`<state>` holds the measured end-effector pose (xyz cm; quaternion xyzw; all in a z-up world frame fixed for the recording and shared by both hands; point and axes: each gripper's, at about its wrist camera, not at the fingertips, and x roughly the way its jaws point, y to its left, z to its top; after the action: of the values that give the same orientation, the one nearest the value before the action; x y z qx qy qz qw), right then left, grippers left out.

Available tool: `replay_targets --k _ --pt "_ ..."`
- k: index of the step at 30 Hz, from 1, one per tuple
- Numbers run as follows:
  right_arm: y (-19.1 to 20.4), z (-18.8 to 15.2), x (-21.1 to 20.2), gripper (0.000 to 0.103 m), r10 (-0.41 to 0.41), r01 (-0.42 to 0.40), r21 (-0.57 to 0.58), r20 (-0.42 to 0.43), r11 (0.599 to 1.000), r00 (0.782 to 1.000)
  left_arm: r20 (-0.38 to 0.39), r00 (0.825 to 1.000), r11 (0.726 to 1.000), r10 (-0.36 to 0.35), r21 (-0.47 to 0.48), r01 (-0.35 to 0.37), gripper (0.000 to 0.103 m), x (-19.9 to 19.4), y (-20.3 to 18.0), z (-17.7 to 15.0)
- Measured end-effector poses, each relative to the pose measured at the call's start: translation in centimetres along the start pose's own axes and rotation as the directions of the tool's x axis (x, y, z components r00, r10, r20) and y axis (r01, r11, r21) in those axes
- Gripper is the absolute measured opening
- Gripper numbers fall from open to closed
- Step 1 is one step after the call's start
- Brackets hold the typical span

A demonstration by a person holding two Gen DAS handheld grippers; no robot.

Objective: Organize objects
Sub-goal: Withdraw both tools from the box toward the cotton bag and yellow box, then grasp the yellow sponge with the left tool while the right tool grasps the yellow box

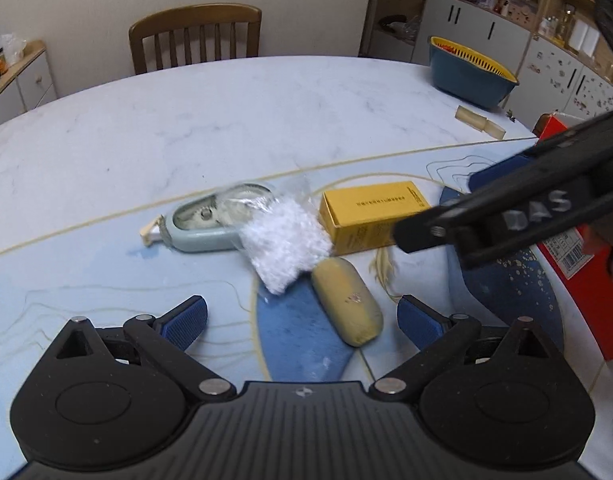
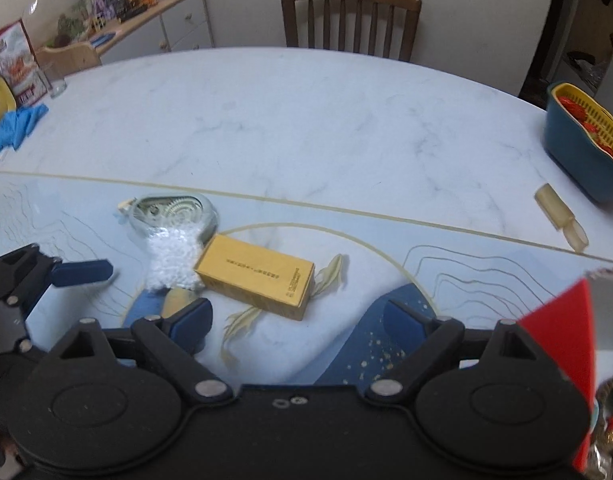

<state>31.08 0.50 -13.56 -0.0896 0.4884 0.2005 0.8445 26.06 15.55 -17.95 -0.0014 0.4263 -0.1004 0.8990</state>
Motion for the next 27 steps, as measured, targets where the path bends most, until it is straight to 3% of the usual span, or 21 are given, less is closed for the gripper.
replay_targets --k 10,16,18,22,27 --pt "1.1 2.0 2.6 0.088 0.042 -0.049 -0.156 -0.048 0.987 0.998 -0.001 1.0 1.0 0.009 -0.006 -0.009 0.089 0.3 -1.4 0.1" --pt "1.9 2.8 3.7 0.086 0.024 -0.04 -0.28 -0.061 0.959 0.998 -0.004 0.996 0.995 0.094 0.044 -0.094 0.066 0.1 -2.9 -0.1" --pt "2.2 2.9 4.1 0.077 0.03 -0.05 -0.298 -0.069 0.953 0.997 -0.005 0.995 0.994 0.098 0.037 -0.098 0.053 0.0 -3.1 0.0" --pt "2.5 2.8 4.1 0.064 0.046 -0.066 -0.311 -0.07 0.948 0.996 -0.004 0.996 0.995 0.088 0.041 -0.088 0.043 -0.2 -3.5 0.0" --pt "2.6 2.3 3.5 0.037 0.071 -0.086 -0.287 -0.063 0.954 0.995 -0.006 0.997 0.997 0.075 0.034 -0.074 0.032 -0.3 -3.5 0.2"
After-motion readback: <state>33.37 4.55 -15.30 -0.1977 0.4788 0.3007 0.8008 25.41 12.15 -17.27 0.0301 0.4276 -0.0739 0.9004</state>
